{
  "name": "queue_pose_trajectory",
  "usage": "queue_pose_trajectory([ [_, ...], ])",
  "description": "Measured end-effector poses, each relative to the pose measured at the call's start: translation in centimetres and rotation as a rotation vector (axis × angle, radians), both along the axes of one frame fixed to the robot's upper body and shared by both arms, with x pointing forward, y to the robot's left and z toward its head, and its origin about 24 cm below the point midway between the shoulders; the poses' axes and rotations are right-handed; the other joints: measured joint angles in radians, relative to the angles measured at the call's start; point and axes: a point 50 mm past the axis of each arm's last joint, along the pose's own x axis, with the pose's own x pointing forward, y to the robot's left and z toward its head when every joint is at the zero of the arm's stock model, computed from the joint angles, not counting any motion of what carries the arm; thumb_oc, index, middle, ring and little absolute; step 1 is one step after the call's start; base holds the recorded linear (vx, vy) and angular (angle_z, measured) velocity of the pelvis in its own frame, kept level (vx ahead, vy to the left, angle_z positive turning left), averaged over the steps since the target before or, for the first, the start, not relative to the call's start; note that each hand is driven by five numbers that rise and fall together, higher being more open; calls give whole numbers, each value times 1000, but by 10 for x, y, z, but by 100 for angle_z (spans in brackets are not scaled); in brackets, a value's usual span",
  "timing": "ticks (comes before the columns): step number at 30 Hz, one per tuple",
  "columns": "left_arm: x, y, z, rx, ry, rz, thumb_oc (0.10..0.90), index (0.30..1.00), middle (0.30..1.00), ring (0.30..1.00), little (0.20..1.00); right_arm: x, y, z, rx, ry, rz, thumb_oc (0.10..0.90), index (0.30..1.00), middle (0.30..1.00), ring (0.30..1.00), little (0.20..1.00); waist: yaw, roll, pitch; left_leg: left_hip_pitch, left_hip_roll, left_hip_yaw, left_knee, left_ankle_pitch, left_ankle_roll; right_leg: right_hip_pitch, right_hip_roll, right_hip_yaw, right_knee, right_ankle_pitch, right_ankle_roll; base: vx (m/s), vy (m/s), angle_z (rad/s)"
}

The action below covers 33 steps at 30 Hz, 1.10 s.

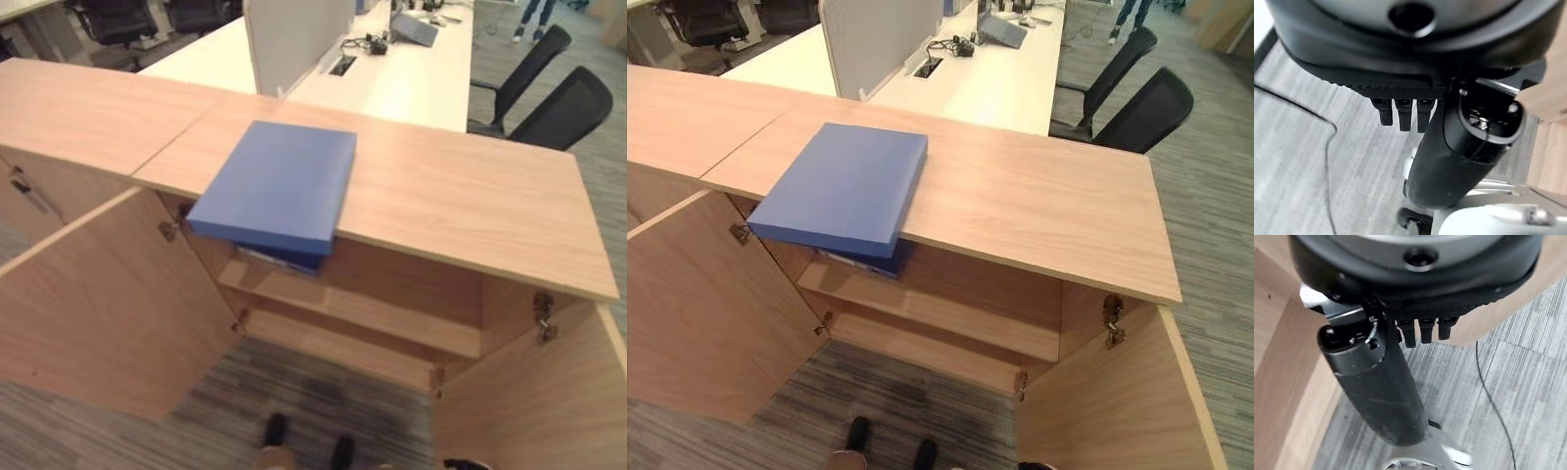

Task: Put the empty folder in the office cabinet

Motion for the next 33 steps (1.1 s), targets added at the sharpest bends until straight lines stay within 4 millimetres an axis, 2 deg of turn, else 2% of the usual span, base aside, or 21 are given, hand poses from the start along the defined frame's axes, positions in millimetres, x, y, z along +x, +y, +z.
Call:
queue_pose_trajectory([
  [2, -7, -1, -1, -3, 17, 0, 800, 900, 900, 900, 900, -5, -1, -1, 0, 12, -6, 800, 900, 900, 900, 900, -6, 14, -13, 34, -15, 3, -3, -1, 2, 8, 0, 3, 1, 4, 0, 61, 199, -4],
  [3, -6, -1, -1, -6, 11, 1, 800, 900, 900, 900, 900, -8, -2, -1, -1, 18, -8, 800, 900, 900, 900, 900, -11, 32, -24, 60, -24, 14, -3, -2, 2, 10, -1, 10, 1, 9, -6, 34, 152, -10],
  [5, 0, -2, 0, -15, -28, 36, 800, 900, 900, 900, 900, -16, -2, -2, 0, 38, -14, 800, 900, 900, 900, 900, -14, 44, -32, 70, -35, 17, -3, -16, 21, 11, -6, 12, 1, 15, -16, 30, 111, 0],
  [7, 23, -4, 4, -55, -158, 113, 800, 900, 900, 900, 900, -22, -2, -3, 5, 54, -22, 800, 900, 900, 900, 900, -6, 57, -40, 76, -44, 21, -2, -38, 27, 10, -15, 15, 1, 16, -1, 26, 87, -2],
  [8, 47, -7, 12, -105, -288, 170, 800, 900, 900, 900, 900, -22, 1, -4, 15, 47, -31, 800, 900, 900, 900, 900, -5, 52, -41, 81, -64, 25, 1, -39, 40, 8, -33, 24, 1, 18, 24, 16, 80, -11],
  [9, 57, -10, 16, -126, -347, 187, 800, 900, 900, 900, 900, -21, 2, -4, 19, 40, -36, 800, 900, 900, 900, 900, -4, 50, -42, 80, -69, 31, 1, -43, 48, 6, -38, 29, 1, 21, 28, 13, 69, -23],
  [10, 81, -14, 30, -176, -491, 211, 800, 900, 900, 900, 900, -17, 4, -4, 24, 23, -38, 800, 900, 900, 900, 900, -5, 45, -44, 82, -83, 47, 0, -44, 63, 2, -54, 42, 1, 28, 41, 15, 64, -24],
  [12, 108, -20, 52, -230, -671, 204, 800, 900, 900, 900, 900, -20, 4, -4, 25, 27, -43, 800, 900, 900, 900, 900, -6, 38, -49, 79, -100, 56, -3, -54, 81, 0, -71, 53, 1, 36, 60, 31, 58, -19],
  [13, 131, -22, 72, -259, -785, 173, 800, 900, 900, 900, 900, -20, 4, -4, 27, 27, -51, 800, 900, 900, 900, 900, -6, 39, -57, 81, -113, 65, -3, -57, 89, -1, -84, 62, 1, 36, 65, 39, 50, -22],
  [16, 154, -17, 113, -277, -974, 93, 800, 900, 900, 900, 900, -29, 2, -5, 27, 43, -70, 800, 900, 900, 900, 900, -12, 37, -75, 85, -128, 84, -3, -63, 109, -5, -99, 83, 0, 44, 80, 31, 26, -20],
  [19, 158, -11, 129, -262, -1058, 116, 800, 900, 900, 900, 900, -39, -2, -4, 15, 74, -87, 800, 900, 900, 900, 900, -10, 54, -84, 97, -136, 87, -3, -62, 126, 3, -106, 86, -6, 45, 90, 11, 1, -2],
  [23, 141, 1, 133, -168, -1067, 245, 800, 900, 900, 900, 900, -43, -2, -5, 15, 78, -94, 800, 900, 900, 900, 900, -6, 64, -93, 104, -137, 85, -3, -60, 121, 12, -105, 85, -7, 40, 93, 34, -31, 3],
  [25, 133, 16, 146, 25, -1092, 259, 800, 900, 900, 900, 900, -45, 1, -5, 12, 87, -95, 800, 900, 900, 900, 900, 2, 60, -90, 116, -136, 79, 1, -57, 119, 23, -103, 80, -7, 38, 91, 41, -52, 9],
  [26, 133, 34, 161, 245, -1119, 236, 800, 900, 900, 900, 900, -46, 2, -6, 5, 87, -98, 800, 900, 900, 900, 900, 20, 58, -90, 115, -134, 74, 1, -62, 117, 25, -102, 76, -7, 31, 94, 28, -46, 9],
  [27, 133, 42, 169, 357, -1128, 219, 800, 900, 900, 900, 900, -46, 3, -6, -1, 89, -91, 800, 900, 900, 900, 900, 24, 56, -89, 115, -134, 72, -2, -65, 118, 25, -102, 73, -7, 31, 94, 35, -59, 12],
  [28, 134, 58, 185, 552, -1154, 197, 800, 900, 900, 900, 900, -47, 7, -7, -4, 91, -88, 800, 900, 900, 900, 900, 28, 49, -88, 113, -132, 69, -2, -69, 114, 25, -102, 68, -7, 31, 94, 31, -40, 8],
  [31, 143, 76, 212, 786, -1217, 196, 800, 900, 900, 900, 900, -47, 9, -8, -13, 96, -82, 800, 900, 900, 900, 900, 52, 45, -90, 107, -131, 68, -3, -70, 113, 25, -101, 67, -7, 31, 94, 45, -28, 2],
  [33, 151, 85, 232, 924, -1247, 106, 800, 900, 900, 900, 900, -43, 11, -8, -18, 94, -49, 800, 900, 900, 900, 900, 60, 40, -91, 105, -132, 61, -3, -69, 112, 25, -101, 63, -7, 32, 94, 31, -12, 6],
])
